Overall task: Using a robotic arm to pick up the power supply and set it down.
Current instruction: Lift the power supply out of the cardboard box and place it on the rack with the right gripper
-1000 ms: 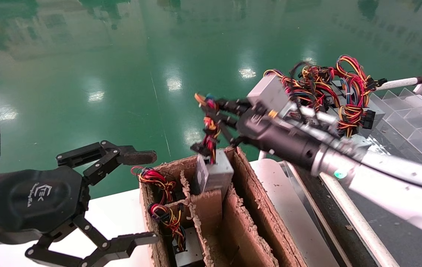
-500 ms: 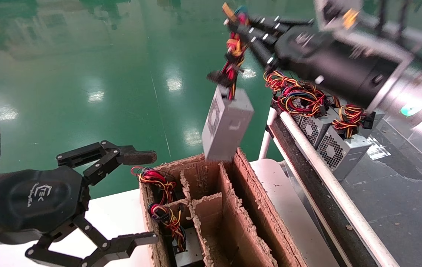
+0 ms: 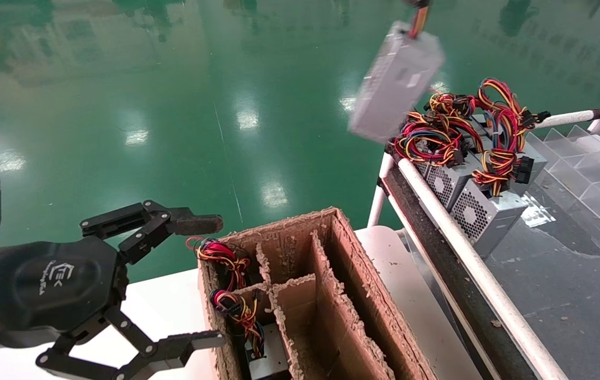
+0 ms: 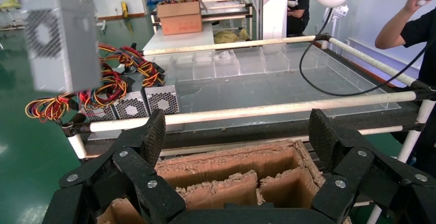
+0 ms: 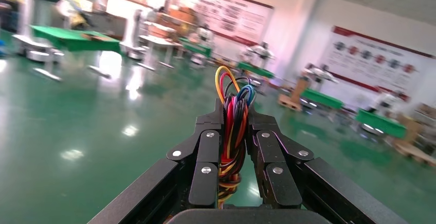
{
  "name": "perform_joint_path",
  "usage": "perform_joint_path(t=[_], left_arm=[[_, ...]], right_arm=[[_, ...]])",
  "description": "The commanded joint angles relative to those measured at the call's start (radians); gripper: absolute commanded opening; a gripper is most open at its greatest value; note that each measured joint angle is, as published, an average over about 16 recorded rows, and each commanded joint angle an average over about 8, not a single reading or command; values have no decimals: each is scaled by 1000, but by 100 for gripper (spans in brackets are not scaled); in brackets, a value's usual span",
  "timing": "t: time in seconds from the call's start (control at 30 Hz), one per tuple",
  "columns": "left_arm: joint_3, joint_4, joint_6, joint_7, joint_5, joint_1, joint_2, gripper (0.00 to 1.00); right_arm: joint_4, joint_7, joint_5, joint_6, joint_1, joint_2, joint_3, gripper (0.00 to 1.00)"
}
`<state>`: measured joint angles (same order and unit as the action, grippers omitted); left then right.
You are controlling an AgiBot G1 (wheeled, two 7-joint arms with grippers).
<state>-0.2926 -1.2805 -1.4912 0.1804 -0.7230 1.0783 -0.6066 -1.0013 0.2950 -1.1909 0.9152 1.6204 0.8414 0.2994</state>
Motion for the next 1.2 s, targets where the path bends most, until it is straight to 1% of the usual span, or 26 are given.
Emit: perform_joint_path(t=[0.03, 0.27, 0.47, 0.7, 0.97, 1.2], left_arm=[[0, 0, 0, 0, 0, 0, 0, 100], [-1, 0, 0, 0, 0, 0, 0, 100], [-1, 0, 0, 0, 1, 0, 0, 100], [-1, 0, 1, -1, 1, 0, 1, 100], [-2, 0, 1, -1, 1, 0, 1, 100], [-2, 0, 1, -1, 1, 0, 1, 100]], right_arm=[[44, -5, -6, 10, 32, -16, -4, 0], [172, -36, -15, 64, 124, -120, -29, 0], [269, -90, -34, 96, 168, -209, -44, 0], [375, -133, -67, 188, 199, -319, -35, 0], [443, -190, -91, 287, 177, -417, -19, 0], [480, -219, -85, 373, 116, -450, -6, 0]])
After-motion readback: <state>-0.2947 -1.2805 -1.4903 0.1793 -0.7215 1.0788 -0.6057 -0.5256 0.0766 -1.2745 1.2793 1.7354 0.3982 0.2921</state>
